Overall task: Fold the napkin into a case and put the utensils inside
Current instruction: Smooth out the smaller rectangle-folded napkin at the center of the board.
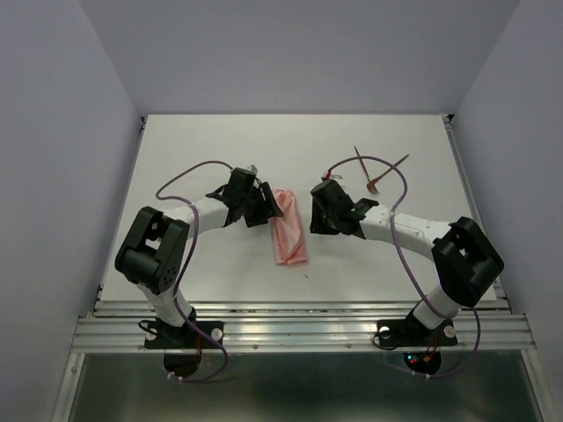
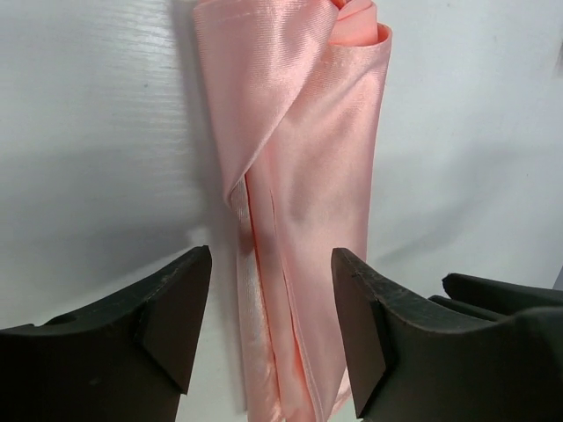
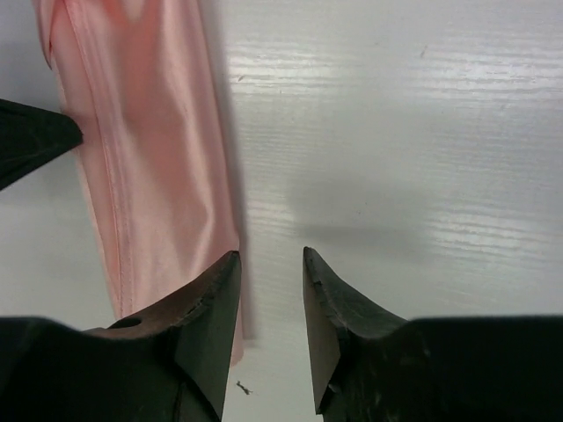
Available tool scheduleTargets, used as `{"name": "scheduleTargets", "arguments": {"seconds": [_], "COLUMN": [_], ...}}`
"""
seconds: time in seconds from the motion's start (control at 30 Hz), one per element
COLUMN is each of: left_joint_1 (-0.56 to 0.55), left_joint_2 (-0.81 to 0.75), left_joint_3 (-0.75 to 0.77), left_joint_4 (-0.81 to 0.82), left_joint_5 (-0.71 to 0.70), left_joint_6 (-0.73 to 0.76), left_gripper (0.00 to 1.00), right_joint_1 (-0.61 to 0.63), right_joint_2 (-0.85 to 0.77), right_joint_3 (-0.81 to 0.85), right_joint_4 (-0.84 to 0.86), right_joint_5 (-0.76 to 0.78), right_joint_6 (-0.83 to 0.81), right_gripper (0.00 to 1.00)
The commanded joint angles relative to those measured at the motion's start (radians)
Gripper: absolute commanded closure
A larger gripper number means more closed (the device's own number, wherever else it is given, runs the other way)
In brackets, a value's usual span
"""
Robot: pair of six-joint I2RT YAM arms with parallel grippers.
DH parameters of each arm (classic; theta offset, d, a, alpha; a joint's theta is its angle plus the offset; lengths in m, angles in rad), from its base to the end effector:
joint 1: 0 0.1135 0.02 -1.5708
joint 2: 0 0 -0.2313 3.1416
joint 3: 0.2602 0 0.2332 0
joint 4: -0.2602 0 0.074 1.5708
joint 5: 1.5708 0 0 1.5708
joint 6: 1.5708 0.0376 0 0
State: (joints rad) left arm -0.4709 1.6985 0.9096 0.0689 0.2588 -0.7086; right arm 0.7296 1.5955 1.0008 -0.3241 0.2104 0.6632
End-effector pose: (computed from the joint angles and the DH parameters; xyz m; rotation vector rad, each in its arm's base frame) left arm 0.2931 -0.1600 0.1525 -0.1458 2.4282 -0.8745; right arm 0.2387 0.2029 0.1801 0.0062 2.4922 0.3383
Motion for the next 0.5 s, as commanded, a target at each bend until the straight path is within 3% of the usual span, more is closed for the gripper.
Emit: {"name": "scheduleTargets", "arguments": {"seconds": [0.0, 0.17, 0.47], "left_joint_1": [0.002, 0.052, 0.290], "left_joint_2": [-0.124, -0.253, -0.414], "left_joint_3": [-0.015, -0.054, -0.071], "left_joint_4": [-0.067, -0.176, -0.310], "left_joint_5": [-0.047, -0.089, -0.133], "left_joint_6": [0.044, 0.069, 0.118], "left_gripper": [0.32, 0.32, 0.33], "right_joint_1": [0.048, 0.139, 0.257], "right_joint_2": [-0.043, 0.044, 0.323], "right_joint_3": [0.047, 0.186, 0.499], "right_joint_4": [-0.027, -0.073, -0.185], "right_joint_5": [0.081, 0.150, 0.213], "right_joint_6": [0.006, -0.017, -0.059], "right_gripper": [0.57, 0.41, 0.36]}}
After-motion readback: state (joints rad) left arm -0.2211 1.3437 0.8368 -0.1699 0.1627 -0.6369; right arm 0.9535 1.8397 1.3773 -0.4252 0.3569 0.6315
